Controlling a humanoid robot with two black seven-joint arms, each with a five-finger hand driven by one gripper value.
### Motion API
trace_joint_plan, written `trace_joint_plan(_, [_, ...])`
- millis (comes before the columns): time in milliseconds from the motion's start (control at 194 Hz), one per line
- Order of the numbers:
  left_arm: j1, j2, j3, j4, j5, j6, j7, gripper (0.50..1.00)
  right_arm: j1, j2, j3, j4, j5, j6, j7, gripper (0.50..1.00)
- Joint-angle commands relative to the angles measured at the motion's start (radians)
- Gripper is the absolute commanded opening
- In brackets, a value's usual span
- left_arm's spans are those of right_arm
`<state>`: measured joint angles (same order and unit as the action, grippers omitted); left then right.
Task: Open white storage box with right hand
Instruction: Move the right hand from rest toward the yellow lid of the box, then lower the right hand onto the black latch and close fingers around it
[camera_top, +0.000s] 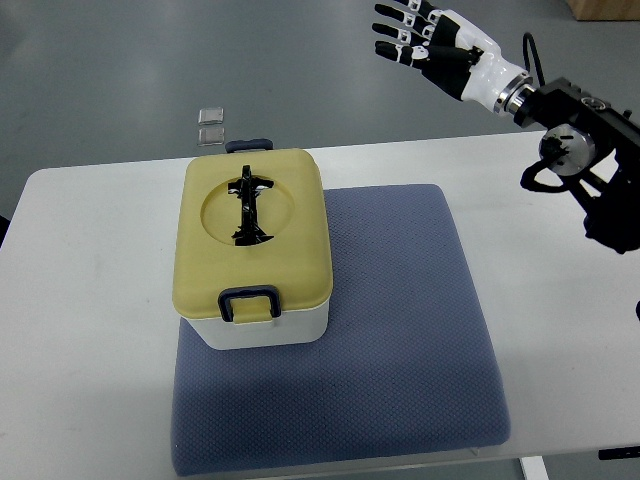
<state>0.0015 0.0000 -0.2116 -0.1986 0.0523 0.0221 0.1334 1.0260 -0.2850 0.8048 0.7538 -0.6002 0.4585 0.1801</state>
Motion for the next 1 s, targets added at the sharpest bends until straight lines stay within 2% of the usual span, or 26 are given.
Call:
trace_joint_plan(0, [0.0,0.0,0.0,-0.005,0.0,-0.001,0.0,1.0,0.092,-0.039,-0.039,0.074,-0.277,0.069,0.009,0.93])
trace_joint_plan(108, [0.0,0.0,0.001,-0.007,0.0,-0.001,0.0,1.0,0.164,-0.053,-0.068,0.2,-0.524,0.106,0.038,0.93])
trace_joint_plan(227, [0.0,0.0,0.001,-0.008,0.0,-0.001,0.0,1.0,0.223,-0.054,-0.127,0.338,-0.757,0.109,0.071,0.93])
trace_joint_plan(304, [0.0,0.0,0.0,-0.007,0.0,-0.001,0.0,1.0,0.262,-0.051,-0.19,0.383,-0.86,0.101,0.107,0.93])
trace_joint_plan(412, [0.0,0.0,-0.002,-0.007,0.0,-0.001,0.0,1.0,0.327,-0.049,-0.3,0.394,-0.975,0.069,0.139,0.93])
trace_joint_plan(525, [0.002,0.0,-0.002,0.001,0.0,-0.001,0.0,1.0,0.376,-0.04,-0.43,0.392,-1.029,-0.046,0.157,0.93])
trace_joint_plan(690, [0.002,0.0,-0.002,-0.001,0.0,-0.001,0.0,1.0,0.375,-0.034,-0.481,0.394,-1.046,-0.132,0.157,0.93])
trace_joint_plan(994, [0.002,0.0,0.0,-0.005,0.0,-0.001,0.0,1.0,0.347,-0.023,-0.529,0.394,-1.047,-0.195,0.162,0.93])
